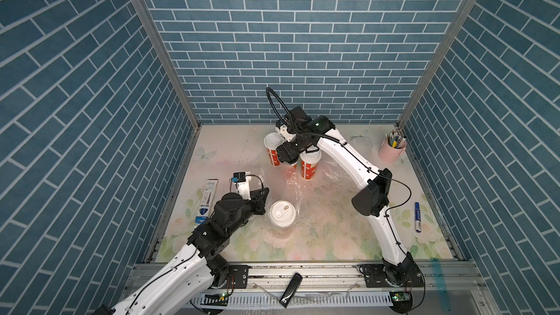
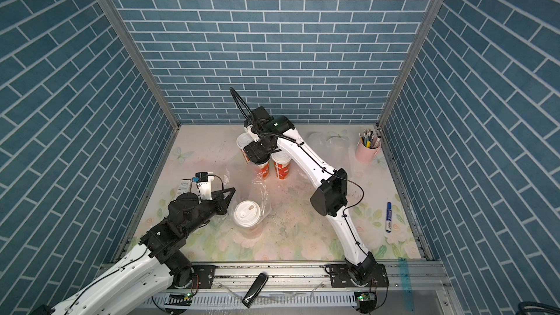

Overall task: Pack milk tea into plastic carrier bags
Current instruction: Pick up the milk tea cup at the center of the board.

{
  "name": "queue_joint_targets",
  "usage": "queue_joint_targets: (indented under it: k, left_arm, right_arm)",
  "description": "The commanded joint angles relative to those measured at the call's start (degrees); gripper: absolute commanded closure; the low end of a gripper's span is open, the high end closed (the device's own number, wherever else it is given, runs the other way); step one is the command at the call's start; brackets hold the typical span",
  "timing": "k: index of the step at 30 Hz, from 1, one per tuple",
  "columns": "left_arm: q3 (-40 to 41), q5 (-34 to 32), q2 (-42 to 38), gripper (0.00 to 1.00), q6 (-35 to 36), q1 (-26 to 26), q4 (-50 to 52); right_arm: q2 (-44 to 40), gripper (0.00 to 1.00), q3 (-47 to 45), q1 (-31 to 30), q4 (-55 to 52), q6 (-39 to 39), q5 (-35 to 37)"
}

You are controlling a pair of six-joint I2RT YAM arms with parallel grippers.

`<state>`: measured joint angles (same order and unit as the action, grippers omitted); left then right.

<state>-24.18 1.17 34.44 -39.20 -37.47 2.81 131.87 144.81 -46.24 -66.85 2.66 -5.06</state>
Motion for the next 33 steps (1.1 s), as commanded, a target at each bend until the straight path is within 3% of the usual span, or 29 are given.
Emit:
queue_joint_targets:
  k: [1, 24, 33]
  left_arm:
    - [-1.43, -0.2, -0.51, 1.0, 0.7, 0.2, 0.27]
    - [-0.36, -1.08, -2.97, 1.0, 0.53, 0.15, 1.4]
    - [-0.25, -1.17, -3.14, 1.0, 0.56, 0.2, 1.38]
  right_arm:
    - [-0.66, 0.04, 1.37, -0.24, -0.78, -0.34, -2.18]
    - [2.33, 0.05, 1.52, -0.89, -2.96, -0.28, -0.45]
    - [1.74, 0.12, 1.79, -0.89, -3.02, -0.19, 1.57]
